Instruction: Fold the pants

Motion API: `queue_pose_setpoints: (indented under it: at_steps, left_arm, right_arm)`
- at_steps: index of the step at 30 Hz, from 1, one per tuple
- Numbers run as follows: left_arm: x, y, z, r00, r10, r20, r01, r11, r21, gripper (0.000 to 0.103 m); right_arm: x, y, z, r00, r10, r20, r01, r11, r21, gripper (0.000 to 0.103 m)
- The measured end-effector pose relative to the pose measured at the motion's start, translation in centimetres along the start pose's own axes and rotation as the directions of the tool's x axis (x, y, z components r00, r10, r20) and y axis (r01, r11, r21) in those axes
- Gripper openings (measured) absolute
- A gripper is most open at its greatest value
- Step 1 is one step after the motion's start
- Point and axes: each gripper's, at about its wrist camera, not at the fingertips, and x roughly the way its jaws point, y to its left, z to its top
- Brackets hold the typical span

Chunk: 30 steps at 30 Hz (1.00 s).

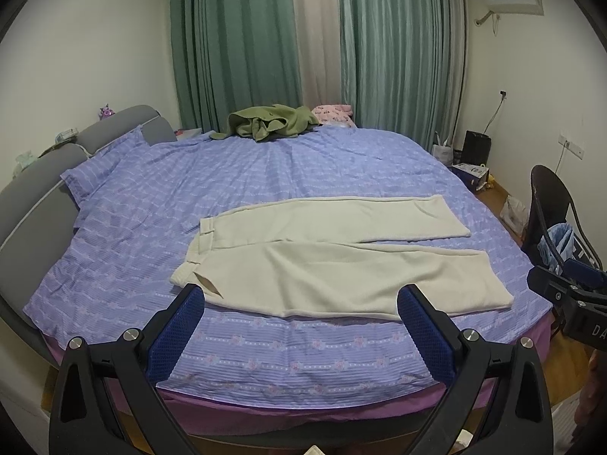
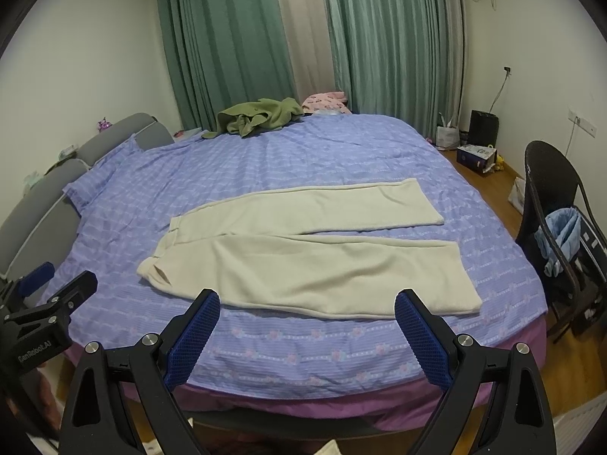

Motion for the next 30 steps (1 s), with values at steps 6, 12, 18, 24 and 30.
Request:
queue_pose_setpoints:
  at_steps: [6, 12, 18, 24, 30]
  left_arm:
    - [0.0, -0.1, -0.2, 1.0, 0.002, 0.0, -0.002, 1.0, 0.001, 0.103]
    - [0.2, 0.6, 0.4, 1.0, 0.005, 0.001, -0.005, 1.0, -0.008, 0.103]
    - [0.2, 0.9, 0.2, 1.0, 0.009, 0.003, -0.009, 1.0, -0.014, 0.103]
    - [0.3, 1.2, 0.1, 1.0, 0.013, 0.005, -0.013, 1.0, -0.024, 0.103]
    - [0.5, 1.0, -0.2, 1.0, 0.018, 0.004, -0.018, 0.999, -0.028, 0.103]
  right_arm:
    - [0.3, 0.5, 0.0, 1.0, 0.0, 0.004, 0.0, 1.0, -0.007, 0.095]
    - [0.6, 0.8, 0.1, 1.0, 0.004, 0.005, -0.003, 1.0, -0.011, 0.095]
    - [0.6, 1.2, -0.1, 1.0, 0.005, 0.004, -0.005, 1.0, -0.016, 0.095]
    - [0.7, 1.5, -0.1, 1.0, 0.007, 0.001, -0.007, 1.0, -0.025, 0.095]
    - [0.7, 1.5, -0.3, 1.0, 0.007, -0.001, -0.007, 1.0, -0.022, 0.095]
